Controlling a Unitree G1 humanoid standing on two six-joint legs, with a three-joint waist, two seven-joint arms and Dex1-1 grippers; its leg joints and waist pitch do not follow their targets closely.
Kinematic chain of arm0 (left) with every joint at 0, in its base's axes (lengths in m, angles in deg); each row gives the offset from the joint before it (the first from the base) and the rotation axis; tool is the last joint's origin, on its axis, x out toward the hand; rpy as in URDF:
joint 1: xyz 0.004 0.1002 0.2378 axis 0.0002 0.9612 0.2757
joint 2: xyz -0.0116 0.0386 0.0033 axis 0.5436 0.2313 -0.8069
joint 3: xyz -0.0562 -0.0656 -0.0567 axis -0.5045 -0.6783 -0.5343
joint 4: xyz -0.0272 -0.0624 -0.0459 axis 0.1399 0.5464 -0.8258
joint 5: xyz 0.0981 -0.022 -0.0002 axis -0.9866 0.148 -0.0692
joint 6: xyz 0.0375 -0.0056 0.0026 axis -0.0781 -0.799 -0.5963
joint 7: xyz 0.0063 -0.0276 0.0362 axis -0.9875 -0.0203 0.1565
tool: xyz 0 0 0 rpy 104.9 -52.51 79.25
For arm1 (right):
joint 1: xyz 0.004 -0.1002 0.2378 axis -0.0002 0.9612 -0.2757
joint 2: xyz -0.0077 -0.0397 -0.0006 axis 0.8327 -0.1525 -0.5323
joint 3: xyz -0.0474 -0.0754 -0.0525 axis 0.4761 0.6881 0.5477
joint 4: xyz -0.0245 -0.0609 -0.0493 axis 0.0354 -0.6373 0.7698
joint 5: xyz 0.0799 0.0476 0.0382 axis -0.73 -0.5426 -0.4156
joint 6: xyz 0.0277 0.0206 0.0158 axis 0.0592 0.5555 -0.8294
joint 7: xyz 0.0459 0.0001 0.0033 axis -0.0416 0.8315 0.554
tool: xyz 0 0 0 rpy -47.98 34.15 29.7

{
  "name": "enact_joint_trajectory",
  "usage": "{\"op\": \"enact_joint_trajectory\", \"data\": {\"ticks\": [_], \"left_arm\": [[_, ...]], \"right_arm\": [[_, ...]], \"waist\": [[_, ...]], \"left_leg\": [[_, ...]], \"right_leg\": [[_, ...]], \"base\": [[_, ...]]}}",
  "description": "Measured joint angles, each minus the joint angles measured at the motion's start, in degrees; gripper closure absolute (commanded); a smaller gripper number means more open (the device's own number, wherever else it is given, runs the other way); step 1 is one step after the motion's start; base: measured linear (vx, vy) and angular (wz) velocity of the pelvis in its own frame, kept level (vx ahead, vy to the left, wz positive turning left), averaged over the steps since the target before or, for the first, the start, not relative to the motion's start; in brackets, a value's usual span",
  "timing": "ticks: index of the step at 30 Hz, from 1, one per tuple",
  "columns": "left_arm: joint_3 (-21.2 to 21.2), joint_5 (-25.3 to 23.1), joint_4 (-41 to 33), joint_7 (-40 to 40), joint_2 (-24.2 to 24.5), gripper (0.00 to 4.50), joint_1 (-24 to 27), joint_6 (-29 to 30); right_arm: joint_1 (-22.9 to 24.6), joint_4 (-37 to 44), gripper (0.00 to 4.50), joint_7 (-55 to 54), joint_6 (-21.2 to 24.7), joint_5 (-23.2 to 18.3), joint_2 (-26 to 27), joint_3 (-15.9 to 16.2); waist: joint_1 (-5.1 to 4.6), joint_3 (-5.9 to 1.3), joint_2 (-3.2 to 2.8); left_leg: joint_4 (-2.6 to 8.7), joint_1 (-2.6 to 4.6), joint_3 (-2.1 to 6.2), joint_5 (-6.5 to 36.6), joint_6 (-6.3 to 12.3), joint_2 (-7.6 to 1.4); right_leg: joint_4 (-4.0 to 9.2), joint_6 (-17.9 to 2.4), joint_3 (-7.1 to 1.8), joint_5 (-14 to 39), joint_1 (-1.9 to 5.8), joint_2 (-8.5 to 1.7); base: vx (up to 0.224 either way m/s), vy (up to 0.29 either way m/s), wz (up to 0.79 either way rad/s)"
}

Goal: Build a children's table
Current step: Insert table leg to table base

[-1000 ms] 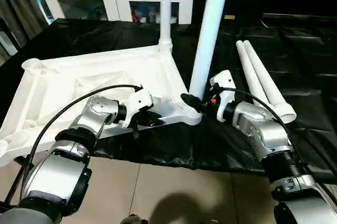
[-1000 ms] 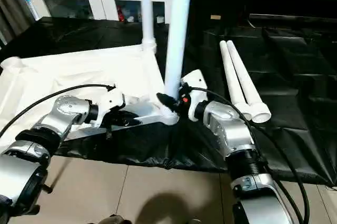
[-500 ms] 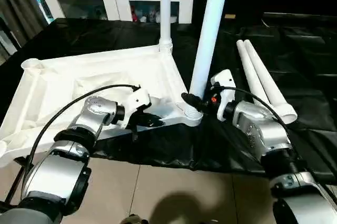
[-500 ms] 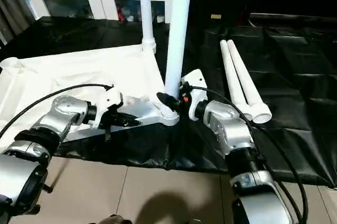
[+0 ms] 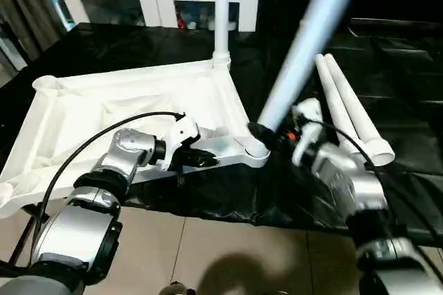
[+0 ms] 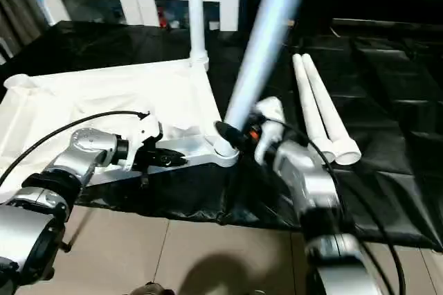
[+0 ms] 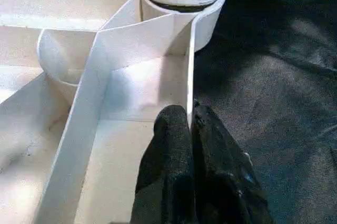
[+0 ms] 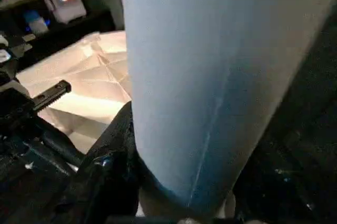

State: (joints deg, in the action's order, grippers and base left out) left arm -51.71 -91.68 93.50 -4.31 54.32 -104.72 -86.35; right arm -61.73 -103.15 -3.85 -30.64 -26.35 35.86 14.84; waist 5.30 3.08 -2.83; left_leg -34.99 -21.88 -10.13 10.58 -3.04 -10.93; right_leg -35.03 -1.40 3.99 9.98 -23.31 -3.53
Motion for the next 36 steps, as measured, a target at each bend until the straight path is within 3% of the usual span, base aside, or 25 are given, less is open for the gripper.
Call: {"op": "enact_joint_trajectory", "data": {"ticks": [9,21,29,36], "left_arm": [[0.0,-0.6,0.1,-0.8,-0.2,4.50,0.2,-0.9],[1.4,-2.3,0.1,-0.9,0.8,4.50,0.2,-3.3],[2.5,-3.4,0.1,0.8,1.2,4.50,0.0,-4.2],[3.7,-4.1,0.3,5.1,2.4,4.50,-1.1,-4.8]], "right_arm": [[2.5,4.5,2.62,-2.3,-3.3,4.8,-0.7,3.7],[-2.9,2.4,2.62,1.1,-0.1,8.9,-3.2,8.4],[-4.2,1.0,2.62,5.6,0.5,10.2,-4.6,10.4],[-4.6,0.7,2.62,11.6,-0.3,10.2,-5.6,11.7]], "waist": [[-0.14,-0.06,0.12],[-0.34,-0.19,0.43],[-0.23,-0.82,1.49],[-0.12,-0.93,1.68]], "left_leg": [[0.04,0.19,0.00,0.0,-0.07,0.00],[0.38,0.67,-0.08,0.0,-0.09,0.03],[0.61,0.80,-0.11,0.0,-0.12,0.01],[0.74,0.83,-0.15,0.1,-0.14,0.00]], "right_leg": [[0.05,0.1,0.00,0.0,0.24,-0.01],[0.08,0.1,-0.04,0.1,0.48,0.00],[0.09,0.1,-0.04,0.3,0.54,0.02],[0.12,0.1,-0.02,0.4,0.54,0.02]], "base": [[0.000,0.000,0.00],[0.000,0.000,0.00],[0.000,0.000,0.00],[0.000,0.000,0.00]]}}
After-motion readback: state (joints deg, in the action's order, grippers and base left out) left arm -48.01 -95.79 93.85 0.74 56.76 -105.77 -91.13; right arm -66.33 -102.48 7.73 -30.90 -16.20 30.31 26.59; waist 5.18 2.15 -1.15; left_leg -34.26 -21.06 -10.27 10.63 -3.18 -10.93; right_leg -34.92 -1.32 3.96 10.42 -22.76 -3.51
